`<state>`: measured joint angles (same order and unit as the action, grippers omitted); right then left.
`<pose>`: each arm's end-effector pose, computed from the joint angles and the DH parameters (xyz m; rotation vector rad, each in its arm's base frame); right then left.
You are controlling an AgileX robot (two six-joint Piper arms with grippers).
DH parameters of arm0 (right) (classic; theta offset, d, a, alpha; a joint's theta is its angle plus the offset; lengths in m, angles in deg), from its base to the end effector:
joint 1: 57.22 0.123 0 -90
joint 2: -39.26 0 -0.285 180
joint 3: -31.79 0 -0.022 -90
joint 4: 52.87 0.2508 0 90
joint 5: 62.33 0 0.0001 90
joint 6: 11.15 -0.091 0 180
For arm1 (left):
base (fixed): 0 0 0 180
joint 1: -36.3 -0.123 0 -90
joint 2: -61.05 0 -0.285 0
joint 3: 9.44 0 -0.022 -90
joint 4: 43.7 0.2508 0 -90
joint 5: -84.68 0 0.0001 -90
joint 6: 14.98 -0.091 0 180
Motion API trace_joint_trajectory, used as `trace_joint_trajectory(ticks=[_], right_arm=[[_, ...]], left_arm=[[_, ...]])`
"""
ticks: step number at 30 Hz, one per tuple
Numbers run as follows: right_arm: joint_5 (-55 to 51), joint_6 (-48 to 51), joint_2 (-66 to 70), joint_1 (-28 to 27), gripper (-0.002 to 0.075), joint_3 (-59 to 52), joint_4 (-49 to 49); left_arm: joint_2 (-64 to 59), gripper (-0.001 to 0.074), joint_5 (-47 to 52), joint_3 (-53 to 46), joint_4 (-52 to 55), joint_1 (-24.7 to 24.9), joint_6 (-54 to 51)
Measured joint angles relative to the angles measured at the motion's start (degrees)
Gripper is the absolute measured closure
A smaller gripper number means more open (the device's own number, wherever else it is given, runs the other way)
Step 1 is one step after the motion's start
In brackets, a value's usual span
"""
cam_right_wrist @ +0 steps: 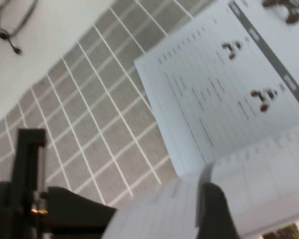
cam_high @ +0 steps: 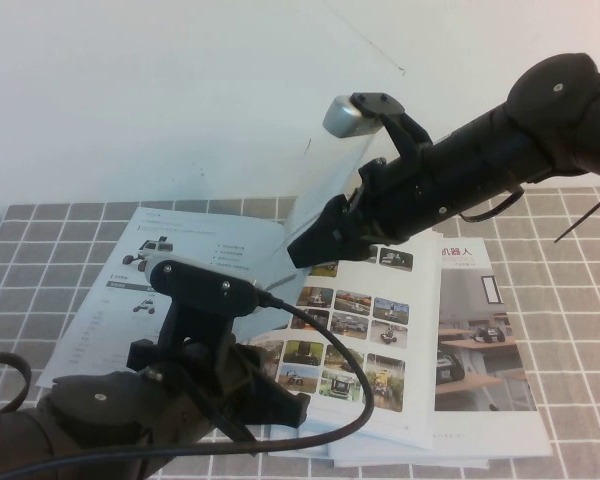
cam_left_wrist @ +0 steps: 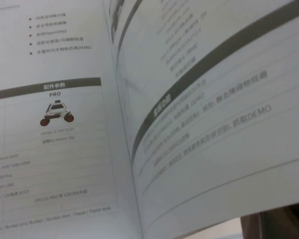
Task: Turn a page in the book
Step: Open the closed book
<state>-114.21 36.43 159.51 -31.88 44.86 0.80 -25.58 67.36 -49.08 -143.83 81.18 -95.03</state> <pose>0.3646 0.2365 0.2590 -0.9679 2.2766 0.9902 0.2070 -0.1687 0.2216 0.3160 2.2162 -0.2889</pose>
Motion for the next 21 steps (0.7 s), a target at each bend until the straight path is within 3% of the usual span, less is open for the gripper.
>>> trace_joint_trajectory(ticks=[13,18,21], right_arm=[[-4.35,3.64,-7.28,0.0,0.0352,0.13,4.63],[-7.71,2.37,-7.82,0.0,0.0468,-0.18,-1.35],[-5.23,0.58,-7.82,0.0,0.0585,-2.74,-5.88]], left_arm=[[0.0,0.0737,-1.92,0.0,-0.09,-1.03,0.0],[0.0,0.0737,-0.43,0.0,-0.09,-6.16,0.0],[0.0,0.0737,4.38,0.0,-0.09,-10.37,0.0]])
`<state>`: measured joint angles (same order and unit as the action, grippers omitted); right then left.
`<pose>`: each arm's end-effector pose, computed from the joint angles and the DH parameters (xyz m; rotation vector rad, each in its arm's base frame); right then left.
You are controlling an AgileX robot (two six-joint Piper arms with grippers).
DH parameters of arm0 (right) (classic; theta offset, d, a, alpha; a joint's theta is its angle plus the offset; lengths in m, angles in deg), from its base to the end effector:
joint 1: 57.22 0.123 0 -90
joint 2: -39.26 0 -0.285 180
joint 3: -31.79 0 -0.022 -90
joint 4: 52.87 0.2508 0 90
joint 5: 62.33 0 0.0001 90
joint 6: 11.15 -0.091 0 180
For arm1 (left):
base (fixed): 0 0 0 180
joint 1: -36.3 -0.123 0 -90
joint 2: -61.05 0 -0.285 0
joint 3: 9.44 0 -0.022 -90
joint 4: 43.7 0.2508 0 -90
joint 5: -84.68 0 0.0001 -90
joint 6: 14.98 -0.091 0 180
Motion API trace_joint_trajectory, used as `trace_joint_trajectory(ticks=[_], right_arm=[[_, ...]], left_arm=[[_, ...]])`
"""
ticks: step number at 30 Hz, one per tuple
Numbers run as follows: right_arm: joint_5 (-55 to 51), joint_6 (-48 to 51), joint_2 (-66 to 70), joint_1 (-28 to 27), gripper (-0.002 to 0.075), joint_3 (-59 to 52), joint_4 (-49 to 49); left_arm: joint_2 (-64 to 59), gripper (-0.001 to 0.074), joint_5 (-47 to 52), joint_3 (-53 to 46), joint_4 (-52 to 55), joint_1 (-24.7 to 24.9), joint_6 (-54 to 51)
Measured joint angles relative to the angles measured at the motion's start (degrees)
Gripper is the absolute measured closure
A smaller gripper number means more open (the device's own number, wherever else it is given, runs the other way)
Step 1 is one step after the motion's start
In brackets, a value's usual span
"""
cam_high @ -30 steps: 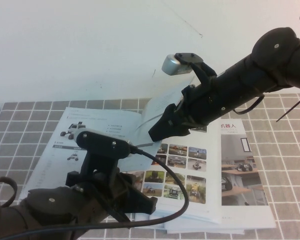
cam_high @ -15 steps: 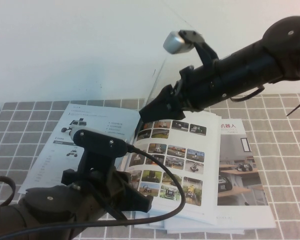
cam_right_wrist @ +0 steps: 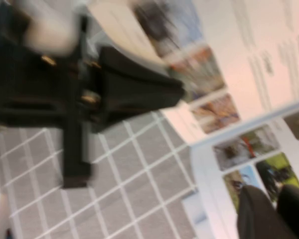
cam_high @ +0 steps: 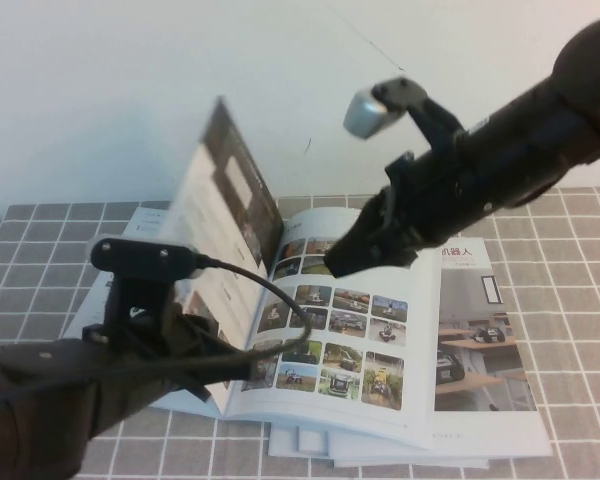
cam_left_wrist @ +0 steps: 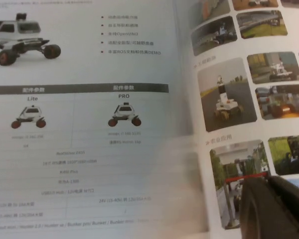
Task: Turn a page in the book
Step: Open the closed book
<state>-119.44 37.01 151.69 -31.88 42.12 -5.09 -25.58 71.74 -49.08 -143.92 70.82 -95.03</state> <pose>0.3337 0.2207 0.2948 -1.1354 2.2308 0.9165 0.2320 -0.1354 0.2215 0.1551 2.2339 -0.2751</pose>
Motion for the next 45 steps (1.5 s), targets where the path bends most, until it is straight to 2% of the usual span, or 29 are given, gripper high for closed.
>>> trace_joint_trajectory(ticks=[2,4,9,13,16,24,28,31,36,38,42,45], right_arm=[[3.02,-0.35,1.14,0.0,0.0663,-2.28,-0.62],[6.3,-0.35,3.15,0.0,0.0697,-4.43,0.65],[10.39,1.31,11.56,0.8,0.0722,-5.8,5.86],[10.54,1.42,16.54,2.15,0.0726,-5.8,5.55],[9.24,-1.74,17.72,2.43,0.0726,-5.8,-0.29],[6.72,-16.71,15.63,2.43,0.0726,-5.8,-25.94],[6.23,-20.31,15.02,2.43,0.0726,-5.8,-31.32],[6.31,-17.9,14.0,2.43,0.0726,-5.8,-29.1],[9.19,-9.59,10.51,2.6,0.0726,-5.88,-13.21],[9.61,-7.53,10.39,3.07,0.0726,-5.78,-10.45],[8.36,-7.81,13.55,3.61,0.0727,-5.78,-11.38],[6.67,-10.41,16.27,3.65,0.0727,-5.78,-16.29]], left_arm=[[0.0,0.0737,3.65,0.0,0.0,-2.97,0.0],[0.0,0.0737,7.21,0.0,0.0,-5.31,0.0],[0.0,0.0737,14.31,0.0,0.34,-9.49,0.67],[-1.26,0.0737,18.17,0.0,0.55,-11.03,1.37],[-3.56,0.0737,20.72,0.0,0.74,-11.73,1.6],[-9.87,0.0737,24.78,0.0,0.92,-11.94,1.73],[-10.44,0.0737,25.04,0.0,1.0,-11.94,1.73],[-10.53,0.0737,25.18,0.0,1.0,-11.94,1.73],[-10.53,0.0737,24.62,0.63,1.14,-11.94,1.73],[-10.53,0.0737,24.02,1.41,1.14,-11.94,1.62],[-10.53,0.0737,23.65,3.1,1.14,-11.94,1.11],[-10.53,0.0737,23.65,4.05,1.14,-11.94,0.98]])
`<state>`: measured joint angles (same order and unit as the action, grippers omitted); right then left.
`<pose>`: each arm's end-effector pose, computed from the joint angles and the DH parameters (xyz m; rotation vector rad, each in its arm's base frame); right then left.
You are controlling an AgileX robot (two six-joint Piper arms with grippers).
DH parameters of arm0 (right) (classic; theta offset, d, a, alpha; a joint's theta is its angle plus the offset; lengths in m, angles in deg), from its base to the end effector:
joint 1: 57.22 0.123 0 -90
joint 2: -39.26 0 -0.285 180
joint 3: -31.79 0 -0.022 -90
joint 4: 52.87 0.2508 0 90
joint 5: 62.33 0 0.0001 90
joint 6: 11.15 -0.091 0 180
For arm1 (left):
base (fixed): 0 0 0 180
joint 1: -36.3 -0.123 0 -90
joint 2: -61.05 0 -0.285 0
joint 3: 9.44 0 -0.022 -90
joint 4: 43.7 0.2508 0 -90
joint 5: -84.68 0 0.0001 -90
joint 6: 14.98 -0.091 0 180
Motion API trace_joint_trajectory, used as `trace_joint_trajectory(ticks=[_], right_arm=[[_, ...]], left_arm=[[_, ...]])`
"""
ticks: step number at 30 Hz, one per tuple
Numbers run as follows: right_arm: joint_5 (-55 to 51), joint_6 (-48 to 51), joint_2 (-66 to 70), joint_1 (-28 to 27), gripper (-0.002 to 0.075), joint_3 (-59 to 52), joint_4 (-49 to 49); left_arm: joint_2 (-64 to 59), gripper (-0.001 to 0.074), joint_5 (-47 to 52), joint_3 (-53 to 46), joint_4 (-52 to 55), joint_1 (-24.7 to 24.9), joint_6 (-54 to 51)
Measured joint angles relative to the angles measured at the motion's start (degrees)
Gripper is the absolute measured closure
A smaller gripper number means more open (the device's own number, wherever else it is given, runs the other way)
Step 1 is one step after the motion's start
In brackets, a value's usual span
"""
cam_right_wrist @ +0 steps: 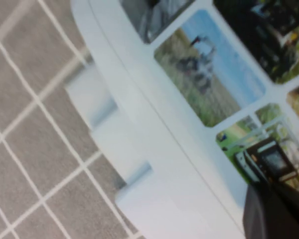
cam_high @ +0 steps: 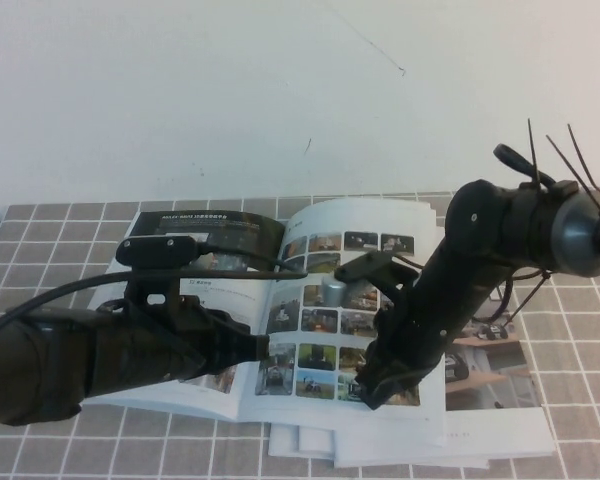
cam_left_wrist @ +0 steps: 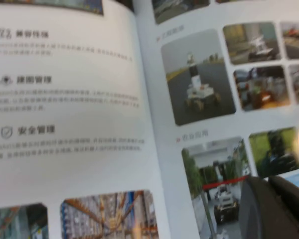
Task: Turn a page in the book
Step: Open the closed book
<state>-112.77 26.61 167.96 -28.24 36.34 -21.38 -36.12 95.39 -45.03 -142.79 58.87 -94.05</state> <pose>0.3430 0.2319 0.1408 -1.1879 2.6983 0.6440 0.2725 -0.1315 0.1929 0.1476 2.3409 -0.5907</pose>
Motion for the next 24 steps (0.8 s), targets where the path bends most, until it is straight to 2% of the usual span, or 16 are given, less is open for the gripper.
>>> trace_joint_trajectory(ticks=[4,10,16,24], right_arm=[[-1.4,-5.43,0.34,0.2,0.0726,0.0,-6.49],[-4.11,-16.49,-1.07,0.32,0.0726,0.33,-22.47],[-2.5,-16.84,-1.98,0.32,0.0726,0.08,-24.19],[6.35,-20.16,-4.03,0.12,0.0727,0.0,-25.02]], left_arm=[[0.0,0.0737,0.0,0.11,0.0,0.0,-0.21],[0.0,0.0737,0.0,0.11,0.0,0.0,-0.57],[-2.89,0.0737,-0.97,0.4,0.0,0.0,-1.29],[-10.27,0.0737,-0.79,0.96,0.0,-0.04,-1.64]])
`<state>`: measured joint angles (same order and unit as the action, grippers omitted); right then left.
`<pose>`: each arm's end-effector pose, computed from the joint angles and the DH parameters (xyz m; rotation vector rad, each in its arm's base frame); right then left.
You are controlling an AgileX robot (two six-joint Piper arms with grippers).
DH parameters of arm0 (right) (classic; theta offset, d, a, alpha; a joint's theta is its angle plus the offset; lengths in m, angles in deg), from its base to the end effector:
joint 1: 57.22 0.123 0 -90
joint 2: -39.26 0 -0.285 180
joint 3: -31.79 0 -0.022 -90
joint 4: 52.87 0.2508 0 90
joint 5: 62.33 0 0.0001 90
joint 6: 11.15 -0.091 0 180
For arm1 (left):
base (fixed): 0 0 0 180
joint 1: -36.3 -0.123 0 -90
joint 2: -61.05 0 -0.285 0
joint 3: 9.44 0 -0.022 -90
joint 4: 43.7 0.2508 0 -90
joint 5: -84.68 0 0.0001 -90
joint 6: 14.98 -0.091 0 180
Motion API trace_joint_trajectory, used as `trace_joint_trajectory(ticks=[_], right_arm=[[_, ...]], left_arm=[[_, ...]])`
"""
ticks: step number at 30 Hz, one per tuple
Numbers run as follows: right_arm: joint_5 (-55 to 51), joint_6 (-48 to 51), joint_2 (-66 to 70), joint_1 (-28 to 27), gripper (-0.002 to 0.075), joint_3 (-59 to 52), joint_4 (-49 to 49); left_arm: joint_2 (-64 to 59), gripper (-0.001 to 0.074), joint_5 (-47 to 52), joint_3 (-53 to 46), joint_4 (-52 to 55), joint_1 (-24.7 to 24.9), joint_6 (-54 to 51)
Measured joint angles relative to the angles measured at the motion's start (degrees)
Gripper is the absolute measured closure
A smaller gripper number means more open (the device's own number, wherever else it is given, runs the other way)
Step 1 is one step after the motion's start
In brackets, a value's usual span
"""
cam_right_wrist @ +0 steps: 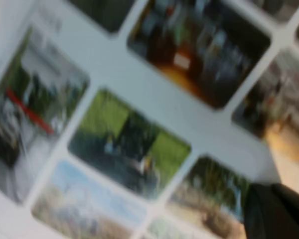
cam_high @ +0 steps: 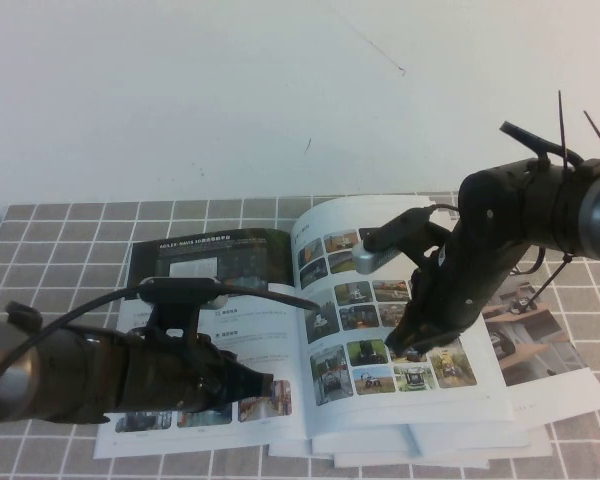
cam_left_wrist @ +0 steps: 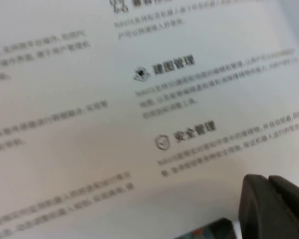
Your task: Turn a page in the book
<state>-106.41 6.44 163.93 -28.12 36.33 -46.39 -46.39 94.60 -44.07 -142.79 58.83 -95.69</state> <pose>0.3591 0.2081 0.1633 -1.0446 2.6752 0.1685 0.2841 -0.1347 0.1414 0.1648 2.5008 -0.5164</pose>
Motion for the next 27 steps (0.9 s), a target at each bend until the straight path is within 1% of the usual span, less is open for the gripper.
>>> trace_joint_trajectory(ticks=[5,9,14,18,21,24,27], right_arm=[[4.68,-0.23,0.0,0.0,0.0727,0.0,4.3],[5.76,-0.27,0.22,-0.15,0.0727,0.0,4.93],[6.06,-0.52,0.57,-0.94,0.0727,-0.03,6.26],[5.94,0.37,-3.82,-1.25,0.0727,-0.52,6.42],[5.56,1.13,-11.0,-1.25,0.0727,-0.64,5.68],[3.89,1.5,-20.63,-1.25,0.0727,-0.64,2.0],[1.07,0.99,-29.16,-1.25,0.0727,-0.64,-3.7]], left_arm=[[-1.2,0.0737,0.74,0.1,0.0,-0.09,-0.21],[-0.46,0.0737,1.15,0.1,0.0,-0.09,-0.21],[5.35,0.0737,1.42,0.1,0.0,-0.09,-1.09],[12.96,0.0737,1.42,0.1,0.96,-0.09,-0.86],[19.21,0.0737,2.8,0.1,8.69,-0.09,5.14],[25.54,0.0737,7.0,0.1,22.46,-0.09,16.12],[30.68,0.0737,14.52,0.1,35.8,-0.89,27.27]])
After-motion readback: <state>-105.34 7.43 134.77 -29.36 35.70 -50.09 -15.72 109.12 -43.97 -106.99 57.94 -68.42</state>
